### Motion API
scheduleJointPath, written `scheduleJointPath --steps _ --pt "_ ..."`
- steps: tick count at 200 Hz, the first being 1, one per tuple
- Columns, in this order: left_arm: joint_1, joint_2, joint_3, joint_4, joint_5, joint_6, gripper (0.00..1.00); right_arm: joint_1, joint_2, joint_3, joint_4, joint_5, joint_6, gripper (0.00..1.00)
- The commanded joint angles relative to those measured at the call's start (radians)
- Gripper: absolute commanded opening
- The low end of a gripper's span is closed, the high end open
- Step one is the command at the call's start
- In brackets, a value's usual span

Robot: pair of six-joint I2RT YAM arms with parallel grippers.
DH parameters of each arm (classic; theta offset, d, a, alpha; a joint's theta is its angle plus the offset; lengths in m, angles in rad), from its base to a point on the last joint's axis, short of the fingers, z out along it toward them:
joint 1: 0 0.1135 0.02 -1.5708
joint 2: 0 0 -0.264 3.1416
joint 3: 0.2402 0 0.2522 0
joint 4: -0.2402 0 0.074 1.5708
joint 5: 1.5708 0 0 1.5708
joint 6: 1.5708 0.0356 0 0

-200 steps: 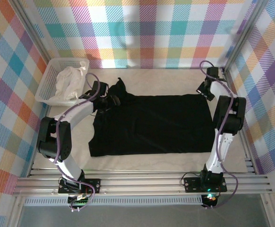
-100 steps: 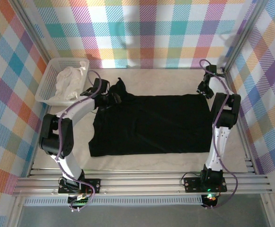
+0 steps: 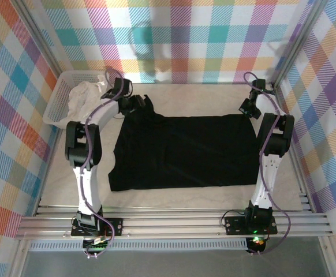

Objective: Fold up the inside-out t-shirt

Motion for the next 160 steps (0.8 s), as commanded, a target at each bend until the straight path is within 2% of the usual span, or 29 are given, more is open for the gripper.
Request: scheduleJointPath --steps 1,42,68,106,160 --pt "0.006 0.124 0.187 -0.102 -0.016 0.053 0.60 -0.004 -0.027 -0.030 0.021 -0.037 -0.025 0.00" --pt "0.003 0.402 0.628 -0.264 -0.017 0.129 0.59 -0.002 -0.029 -0.042 0.035 -0.051 -0.033 0.00" --pt "0.003 0.533 0.821 -0.285 0.028 0.147 0.58 -0.002 -0.027 -0.043 0.045 -0.068 -0.035 0.00" --pt "0.003 0.628 0.898 -0.169 0.072 0.133 0.56 -0.003 -0.030 -0.052 0.062 -0.097 -0.033 0.00" --pt "0.005 0.700 0.959 -0.078 0.067 0.112 0.45 -0.002 -0.040 -0.074 0.078 -0.112 -0.041 0.00"
